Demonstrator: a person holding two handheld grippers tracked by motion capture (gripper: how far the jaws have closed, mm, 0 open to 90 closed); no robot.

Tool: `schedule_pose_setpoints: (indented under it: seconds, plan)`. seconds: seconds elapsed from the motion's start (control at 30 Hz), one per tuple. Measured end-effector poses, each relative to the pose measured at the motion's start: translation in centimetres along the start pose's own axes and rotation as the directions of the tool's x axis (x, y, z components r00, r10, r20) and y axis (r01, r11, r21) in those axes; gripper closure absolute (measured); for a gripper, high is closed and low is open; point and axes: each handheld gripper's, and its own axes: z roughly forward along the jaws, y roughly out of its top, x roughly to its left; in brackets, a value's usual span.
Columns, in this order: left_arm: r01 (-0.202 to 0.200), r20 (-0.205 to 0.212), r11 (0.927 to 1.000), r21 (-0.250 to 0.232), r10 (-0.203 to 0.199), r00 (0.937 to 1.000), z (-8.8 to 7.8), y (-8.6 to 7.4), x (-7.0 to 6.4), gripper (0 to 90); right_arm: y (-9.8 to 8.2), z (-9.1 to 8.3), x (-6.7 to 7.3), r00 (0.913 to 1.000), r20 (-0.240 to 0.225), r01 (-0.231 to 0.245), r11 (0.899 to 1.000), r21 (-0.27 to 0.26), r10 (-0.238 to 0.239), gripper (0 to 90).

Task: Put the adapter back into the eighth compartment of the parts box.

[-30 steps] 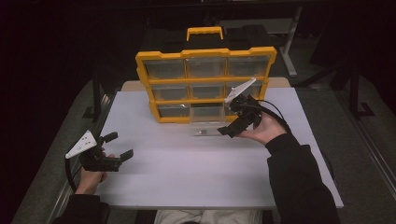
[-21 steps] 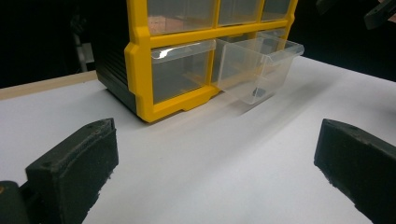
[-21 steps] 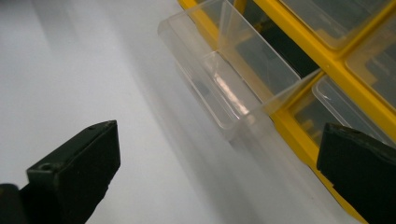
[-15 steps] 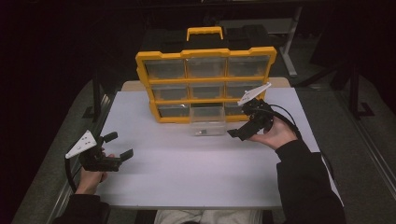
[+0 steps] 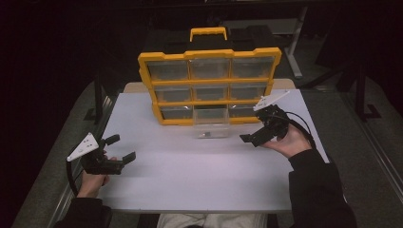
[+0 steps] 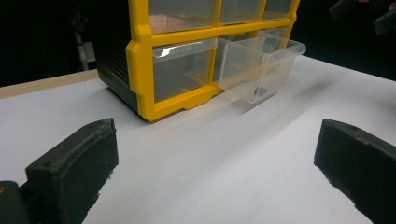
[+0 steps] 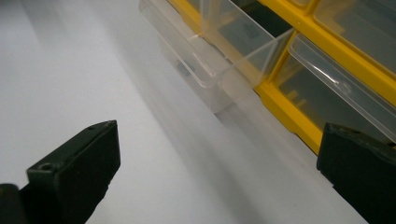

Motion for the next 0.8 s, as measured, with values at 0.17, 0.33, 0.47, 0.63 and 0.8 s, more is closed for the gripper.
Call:
schedule_pose_setpoints:
  seconds: [0.17,0.33,0.47,0.63,0.8]
  plan:
    - [0.003,-0.002,1.0,0.001,-0.003,1.0,0.0,0.0,0.0,0.0,-1.1,-0.4,-0.3,0.9998,0.007,-0.016,1.0,-0.018,0.016,0.0]
    - [0.005,-0.007,1.0,0.001,-0.005,1.0,0.0,0.0,0.0,0.0,-2.3,-0.8,-0.6,0.9995,0.009,-0.031,0.999,-0.034,0.032,0.0]
    - [0.003,-0.008,1.0,0.002,-0.003,1.0,0.0,-0.1,0.0,0.0,-3.2,-1.0,-0.7,0.999,0.013,-0.043,0.998,-0.044,0.043,0.0]
    - [0.002,-0.009,1.0,0.007,-0.002,1.0,0.0,-0.1,-0.1,0.0,-4.1,-1.3,-0.9,0.9981,0.016,-0.058,0.997,-0.06,0.059,0.0]
    - [-0.002,-0.01,1.0,0.008,0.002,1.0,0.0,-0.1,-0.2,0.0,-5.3,-1.5,-1.0,0.9967,0.015,-0.078,0.994,-0.071,0.079,0.0]
